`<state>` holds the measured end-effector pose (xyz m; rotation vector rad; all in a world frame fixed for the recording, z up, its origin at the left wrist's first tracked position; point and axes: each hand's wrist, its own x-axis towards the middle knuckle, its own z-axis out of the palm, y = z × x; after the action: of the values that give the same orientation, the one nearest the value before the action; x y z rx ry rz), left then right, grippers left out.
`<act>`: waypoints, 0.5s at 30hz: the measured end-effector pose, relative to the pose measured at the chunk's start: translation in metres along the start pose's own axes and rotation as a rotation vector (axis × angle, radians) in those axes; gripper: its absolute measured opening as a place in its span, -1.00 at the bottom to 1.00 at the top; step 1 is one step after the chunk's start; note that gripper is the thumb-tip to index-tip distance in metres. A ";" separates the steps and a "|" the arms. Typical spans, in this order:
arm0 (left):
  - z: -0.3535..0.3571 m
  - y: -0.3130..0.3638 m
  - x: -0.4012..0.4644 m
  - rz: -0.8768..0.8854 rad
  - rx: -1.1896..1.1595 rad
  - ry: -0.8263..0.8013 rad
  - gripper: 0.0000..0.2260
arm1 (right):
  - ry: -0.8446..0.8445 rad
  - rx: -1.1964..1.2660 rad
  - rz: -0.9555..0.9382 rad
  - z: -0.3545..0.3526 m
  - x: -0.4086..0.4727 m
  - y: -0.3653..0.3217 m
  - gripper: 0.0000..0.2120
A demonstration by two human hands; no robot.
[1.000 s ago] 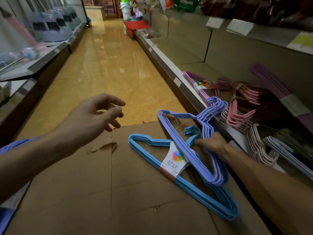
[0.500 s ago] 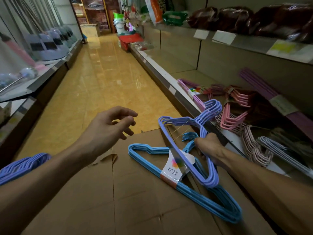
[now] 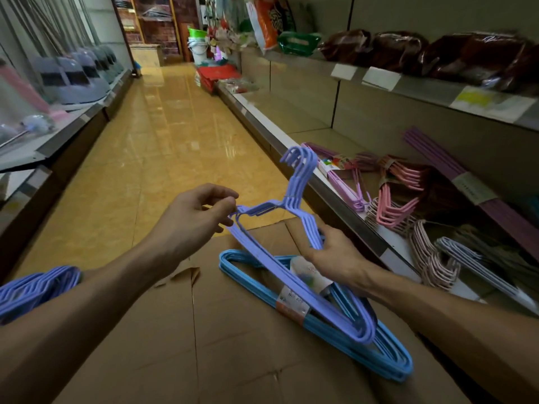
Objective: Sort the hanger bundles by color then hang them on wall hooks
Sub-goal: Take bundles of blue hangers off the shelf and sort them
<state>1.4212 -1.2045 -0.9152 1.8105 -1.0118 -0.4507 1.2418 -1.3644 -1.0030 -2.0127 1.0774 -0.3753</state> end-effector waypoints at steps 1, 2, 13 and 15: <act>-0.001 -0.001 0.002 -0.010 -0.006 -0.005 -0.86 | -0.017 -0.014 -0.033 0.004 -0.005 -0.005 -0.83; -0.003 -0.002 0.003 -0.021 -0.004 -0.004 -0.85 | -0.028 -0.032 -0.061 0.009 -0.011 -0.011 -0.83; -0.026 -0.005 -0.001 -0.060 0.043 0.012 -0.59 | -0.211 -0.063 -0.318 0.053 -0.060 -0.062 -0.68; -0.029 -0.004 -0.002 -0.043 0.048 0.099 -0.66 | -0.255 -0.071 -0.371 0.060 -0.069 -0.071 -0.63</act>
<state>1.4414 -1.1854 -0.9057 1.8811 -0.9242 -0.3620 1.2752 -1.2560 -0.9795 -2.2549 0.5670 -0.2612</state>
